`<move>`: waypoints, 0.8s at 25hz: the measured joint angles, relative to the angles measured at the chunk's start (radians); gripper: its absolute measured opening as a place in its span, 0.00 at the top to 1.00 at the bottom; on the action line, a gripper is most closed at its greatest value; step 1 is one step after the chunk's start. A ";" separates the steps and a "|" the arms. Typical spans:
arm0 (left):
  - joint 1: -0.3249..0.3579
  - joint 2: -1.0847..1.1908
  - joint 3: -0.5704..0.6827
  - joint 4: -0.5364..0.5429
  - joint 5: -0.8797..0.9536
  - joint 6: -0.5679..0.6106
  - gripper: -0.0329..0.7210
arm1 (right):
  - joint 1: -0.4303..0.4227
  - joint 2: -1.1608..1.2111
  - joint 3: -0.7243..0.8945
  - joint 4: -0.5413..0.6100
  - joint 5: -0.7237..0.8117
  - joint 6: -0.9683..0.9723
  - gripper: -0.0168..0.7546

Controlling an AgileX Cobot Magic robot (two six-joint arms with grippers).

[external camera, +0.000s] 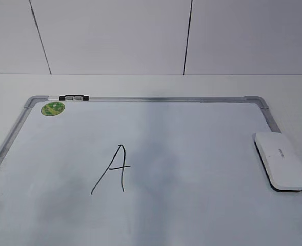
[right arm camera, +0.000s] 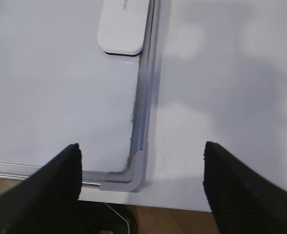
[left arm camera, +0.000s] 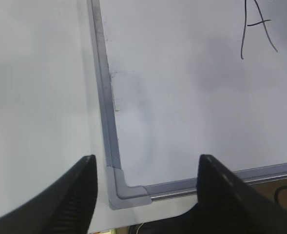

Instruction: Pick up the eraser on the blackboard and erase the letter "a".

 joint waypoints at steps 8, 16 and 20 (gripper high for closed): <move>0.000 -0.016 0.062 0.044 -0.048 0.000 0.32 | 0.000 -0.068 0.116 -0.065 -0.059 -0.005 0.21; -0.002 -0.016 0.073 0.067 -0.073 0.000 0.34 | 0.000 -0.069 0.150 -0.061 -0.117 -0.007 0.21; -0.002 -0.016 0.073 0.038 -0.073 0.000 0.34 | 0.000 -0.069 0.150 -0.061 -0.117 -0.007 0.21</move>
